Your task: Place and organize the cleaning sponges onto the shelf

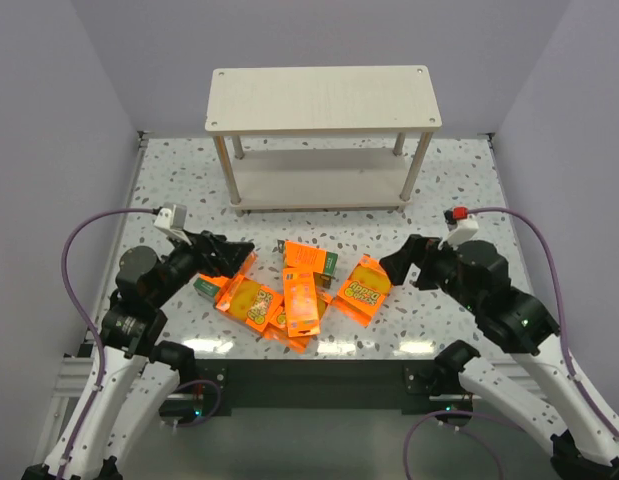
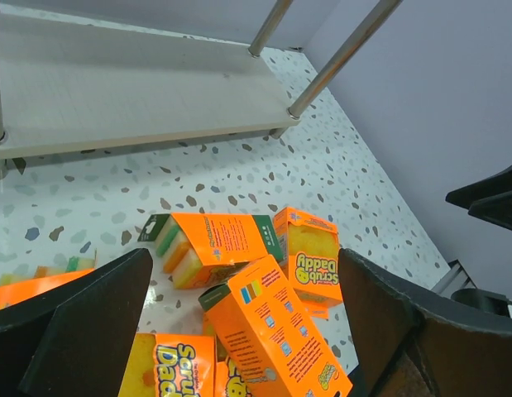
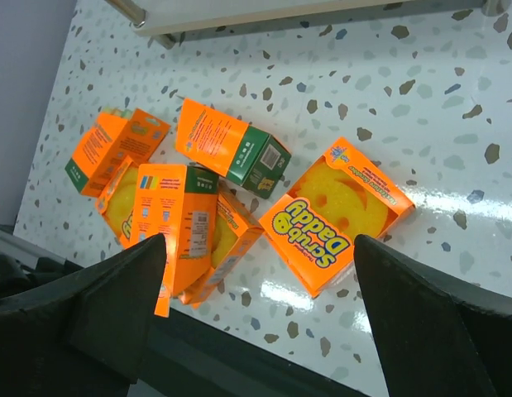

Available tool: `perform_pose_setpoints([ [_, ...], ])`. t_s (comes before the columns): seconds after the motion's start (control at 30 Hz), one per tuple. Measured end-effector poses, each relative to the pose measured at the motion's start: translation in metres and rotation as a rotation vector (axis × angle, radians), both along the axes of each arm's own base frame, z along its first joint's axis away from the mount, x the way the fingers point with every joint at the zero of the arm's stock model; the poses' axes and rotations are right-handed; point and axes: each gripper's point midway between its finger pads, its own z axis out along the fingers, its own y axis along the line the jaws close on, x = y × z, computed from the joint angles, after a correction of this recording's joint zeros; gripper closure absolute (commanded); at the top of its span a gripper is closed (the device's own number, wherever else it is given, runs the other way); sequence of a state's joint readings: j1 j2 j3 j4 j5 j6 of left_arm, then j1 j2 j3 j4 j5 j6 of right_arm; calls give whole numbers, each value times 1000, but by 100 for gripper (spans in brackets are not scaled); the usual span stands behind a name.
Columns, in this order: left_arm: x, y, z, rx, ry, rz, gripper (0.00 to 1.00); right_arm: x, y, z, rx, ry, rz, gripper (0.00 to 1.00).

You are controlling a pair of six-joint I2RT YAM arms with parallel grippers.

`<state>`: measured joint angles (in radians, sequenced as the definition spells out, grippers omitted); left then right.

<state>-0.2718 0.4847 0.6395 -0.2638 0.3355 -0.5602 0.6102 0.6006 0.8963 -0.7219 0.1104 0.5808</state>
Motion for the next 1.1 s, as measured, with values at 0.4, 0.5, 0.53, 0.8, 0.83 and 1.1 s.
perform_pose_setpoints([
  [0.4, 4, -1, -7, 10, 28, -1, 0, 6, 6, -85, -120, 212, -12, 1],
  [0.5, 3, -1, -7, 7, 26, 0, 0, 2, -2, -113, -136, 288, -94, 1],
  [0.53, 3, -1, -8, 6, 27, 0, 0, 0, -3, -121, -126, 309, -127, 1],
  [0.8, 2, -1, -27, 12, 72, 1, 0, -9, -10, -171, -60, 420, -331, 1],
  [0.83, 2, -1, -27, 12, 71, 1, 0, -8, -10, -173, -53, 428, -349, 1],
  [1.1, 1, -1, -27, -1, 79, 3, 0, 6, 4, -191, 50, 458, -433, 23],
])
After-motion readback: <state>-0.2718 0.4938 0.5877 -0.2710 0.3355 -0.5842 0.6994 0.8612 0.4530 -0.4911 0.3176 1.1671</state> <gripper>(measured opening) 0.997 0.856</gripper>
